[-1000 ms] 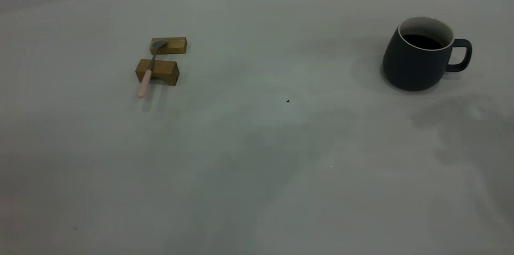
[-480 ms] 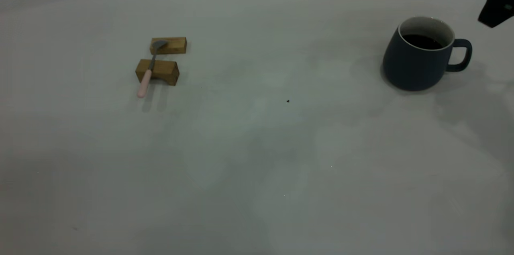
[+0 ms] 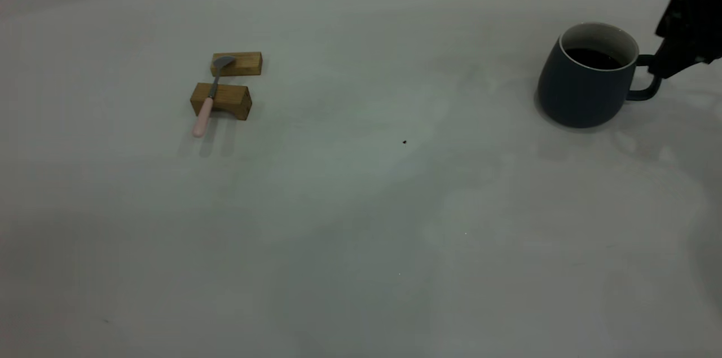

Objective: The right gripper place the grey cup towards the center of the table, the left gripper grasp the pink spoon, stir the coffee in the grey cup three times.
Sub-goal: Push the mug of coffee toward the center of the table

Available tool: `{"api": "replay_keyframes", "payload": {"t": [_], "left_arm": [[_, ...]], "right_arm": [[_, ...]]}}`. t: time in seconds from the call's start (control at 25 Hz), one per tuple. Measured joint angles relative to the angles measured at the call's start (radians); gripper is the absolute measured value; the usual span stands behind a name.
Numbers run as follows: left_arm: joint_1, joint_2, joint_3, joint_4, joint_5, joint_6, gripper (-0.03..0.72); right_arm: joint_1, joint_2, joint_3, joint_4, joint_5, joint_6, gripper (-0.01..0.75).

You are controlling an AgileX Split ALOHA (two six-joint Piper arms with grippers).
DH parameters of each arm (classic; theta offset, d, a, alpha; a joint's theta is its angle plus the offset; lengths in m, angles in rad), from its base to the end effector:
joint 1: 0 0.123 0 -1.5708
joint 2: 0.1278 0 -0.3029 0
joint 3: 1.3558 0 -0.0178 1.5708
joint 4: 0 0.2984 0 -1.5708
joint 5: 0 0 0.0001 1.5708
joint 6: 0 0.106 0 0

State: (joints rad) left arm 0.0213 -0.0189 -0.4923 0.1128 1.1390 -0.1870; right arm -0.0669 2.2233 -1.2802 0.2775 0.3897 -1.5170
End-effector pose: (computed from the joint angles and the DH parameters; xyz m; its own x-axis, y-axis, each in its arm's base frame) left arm 0.0257 0.0114 0.2846 -0.4923 -0.1490 -0.8576 -0.1792 0.9815 -0.0676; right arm 0.4568 -0.0195 0.0251 -0.3188 -0.9275 -0.1953 -0.8860 0.3648 -0.2862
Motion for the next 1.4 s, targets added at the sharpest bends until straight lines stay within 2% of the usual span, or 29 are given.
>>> {"api": "replay_keyframes", "payload": {"t": [0.16, 0.44, 0.6, 1.04, 1.4], "left_arm": [[0.000, 0.000, 0.000, 0.000, 0.000, 0.000, 0.299], [0.000, 0.000, 0.000, 0.000, 0.000, 0.000, 0.299], [0.000, 0.000, 0.000, 0.000, 0.000, 0.000, 0.299], [0.000, 0.000, 0.000, 0.000, 0.000, 0.000, 0.299], [0.000, 0.000, 0.000, -0.001, 0.000, 0.000, 0.299]], "right_arm": [[0.000, 0.060, -0.030, 0.031, -0.015, -0.101, 0.588], [0.002, 0.125, -0.038, 0.069, -0.086, -0.177, 0.572], [0.035, 0.137, -0.038, 0.131, -0.095, -0.241, 0.557], [0.220, 0.151, -0.054, 0.312, -0.132, -0.374, 0.551], [0.385, 0.199, -0.195, 0.433, -0.133, -0.380, 0.551]]}}
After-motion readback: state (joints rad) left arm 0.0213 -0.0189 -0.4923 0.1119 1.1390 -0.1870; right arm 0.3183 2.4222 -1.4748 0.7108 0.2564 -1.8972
